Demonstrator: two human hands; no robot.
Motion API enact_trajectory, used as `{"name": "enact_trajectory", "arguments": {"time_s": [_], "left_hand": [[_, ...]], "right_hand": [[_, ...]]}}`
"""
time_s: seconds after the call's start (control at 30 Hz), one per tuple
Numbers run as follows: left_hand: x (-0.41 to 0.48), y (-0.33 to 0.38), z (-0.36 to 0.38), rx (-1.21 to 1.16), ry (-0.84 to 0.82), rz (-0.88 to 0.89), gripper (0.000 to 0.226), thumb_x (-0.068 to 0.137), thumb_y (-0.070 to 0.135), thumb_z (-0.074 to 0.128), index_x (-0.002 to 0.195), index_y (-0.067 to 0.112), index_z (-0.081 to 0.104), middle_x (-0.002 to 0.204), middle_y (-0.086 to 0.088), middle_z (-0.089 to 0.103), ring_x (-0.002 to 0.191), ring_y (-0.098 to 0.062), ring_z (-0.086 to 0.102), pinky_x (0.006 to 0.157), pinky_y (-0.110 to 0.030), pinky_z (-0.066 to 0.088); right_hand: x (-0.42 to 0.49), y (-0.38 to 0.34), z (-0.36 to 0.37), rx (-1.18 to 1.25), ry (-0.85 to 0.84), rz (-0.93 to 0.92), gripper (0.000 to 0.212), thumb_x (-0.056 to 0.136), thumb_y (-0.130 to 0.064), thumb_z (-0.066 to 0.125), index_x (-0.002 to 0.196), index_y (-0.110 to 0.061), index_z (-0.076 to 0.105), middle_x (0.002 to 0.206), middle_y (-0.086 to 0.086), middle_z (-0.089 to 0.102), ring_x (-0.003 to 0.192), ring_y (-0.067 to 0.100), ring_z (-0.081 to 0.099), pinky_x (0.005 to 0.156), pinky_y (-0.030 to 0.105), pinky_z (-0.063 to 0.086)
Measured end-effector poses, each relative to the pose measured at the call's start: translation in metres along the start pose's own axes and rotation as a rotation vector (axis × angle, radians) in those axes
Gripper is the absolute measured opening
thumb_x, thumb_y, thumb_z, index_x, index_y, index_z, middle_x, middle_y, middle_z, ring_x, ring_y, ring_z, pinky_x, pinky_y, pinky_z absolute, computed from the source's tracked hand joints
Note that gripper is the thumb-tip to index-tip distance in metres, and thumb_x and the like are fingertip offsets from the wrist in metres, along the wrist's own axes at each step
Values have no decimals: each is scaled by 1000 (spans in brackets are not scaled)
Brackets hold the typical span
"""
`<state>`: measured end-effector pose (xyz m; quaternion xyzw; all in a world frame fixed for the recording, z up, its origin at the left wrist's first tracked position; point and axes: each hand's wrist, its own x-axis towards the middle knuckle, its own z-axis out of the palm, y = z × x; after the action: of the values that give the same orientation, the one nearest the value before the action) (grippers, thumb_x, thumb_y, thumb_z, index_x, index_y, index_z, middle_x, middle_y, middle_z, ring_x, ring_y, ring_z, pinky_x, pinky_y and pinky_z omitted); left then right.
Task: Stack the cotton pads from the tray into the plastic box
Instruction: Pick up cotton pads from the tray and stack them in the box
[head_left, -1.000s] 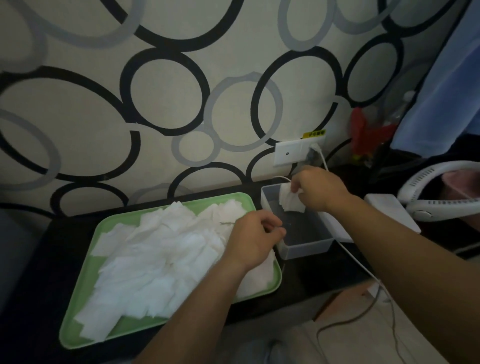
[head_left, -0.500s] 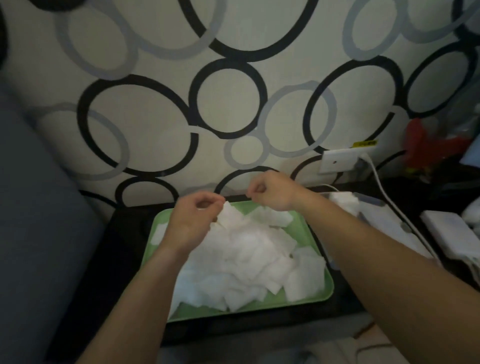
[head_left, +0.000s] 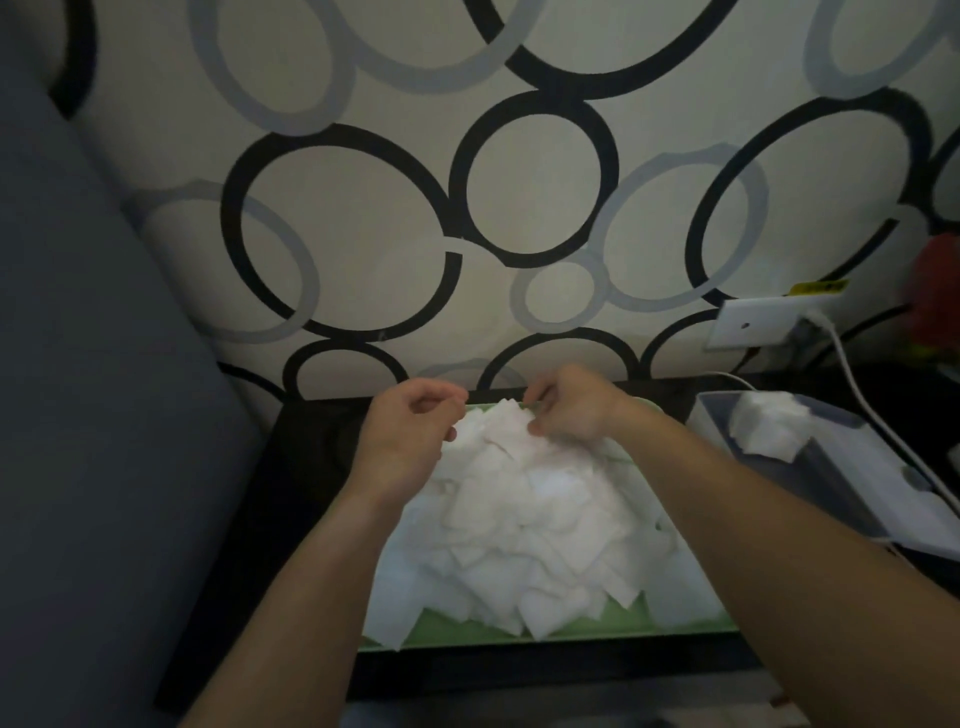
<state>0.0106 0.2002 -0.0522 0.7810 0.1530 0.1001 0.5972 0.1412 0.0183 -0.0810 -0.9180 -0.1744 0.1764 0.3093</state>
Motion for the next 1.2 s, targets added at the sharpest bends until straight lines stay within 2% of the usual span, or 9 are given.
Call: {"name": "enact_trajectory", "arguments": {"time_s": [0.13,0.23,0.33,0.47,0.7,0.83,0.97,1.07,1.2], "left_hand": [[-2,0,-2,-12,3,-2,10,93,19,67,101,20,73,94,-2,72,80,-13,65,64,-21,45],[-4,-3,-1,-12,-6,-19,8,93,20,67,99,22,73,95,-1,72,81,-13,65,65,-24,45],[-5,-6,0,23,-4,-14,8,92,23,67,96,27,73,94,3,73,81,-13,67,66,-27,47],[-6,-8,0,45,-8,-6,9,92,25,66,95,28,73,92,6,73,80,-12,68,64,-27,49],[-5,-8,1,57,-15,-13,9,91,24,68,99,26,72,94,5,71,83,-12,68,64,-24,48],[-6,-5,1,26,-40,-11,25,86,27,76,110,26,69,104,10,69,98,-11,66,73,-23,50],[-17,5,-1,-133,-208,16,48,80,31,81,125,25,65,116,11,70,107,-5,67,85,-24,54],[-31,10,0,-193,-274,45,37,85,20,78,121,20,68,110,2,75,100,-15,72,75,-26,58],[-44,12,0,-246,-163,5,21,88,12,74,108,12,72,100,-6,76,90,-19,73,65,-22,55]], "right_hand": [[-7,-1,-7,83,28,-46,11,83,-11,75,84,-20,70,77,-6,66,74,7,61,73,19,47],[-8,5,-4,33,74,12,7,83,-24,74,77,-21,74,79,-6,70,83,13,65,81,31,55],[-11,3,3,6,50,68,22,79,-38,78,83,-16,77,85,-1,72,86,18,67,80,35,56],[-16,-4,10,-53,87,36,31,78,-28,81,105,-16,72,98,-5,62,93,15,59,82,26,47],[-27,-12,-11,93,55,-66,12,90,-20,70,100,-14,74,92,8,72,90,24,67,86,32,52],[-52,-24,-25,166,66,-143,12,91,-18,67,82,-23,72,88,6,72,81,16,65,79,31,51],[-85,-45,-31,272,-10,-182,10,91,-15,65,85,-17,72,81,-3,70,77,8,64,72,25,52],[-107,-60,-29,347,-52,-202,9,94,-12,62,93,-10,71,83,3,74,77,14,71,75,29,56],[-124,-67,-21,480,30,-149,9,95,-15,62,103,-14,67,87,6,75,74,18,72,73,33,56]]}}
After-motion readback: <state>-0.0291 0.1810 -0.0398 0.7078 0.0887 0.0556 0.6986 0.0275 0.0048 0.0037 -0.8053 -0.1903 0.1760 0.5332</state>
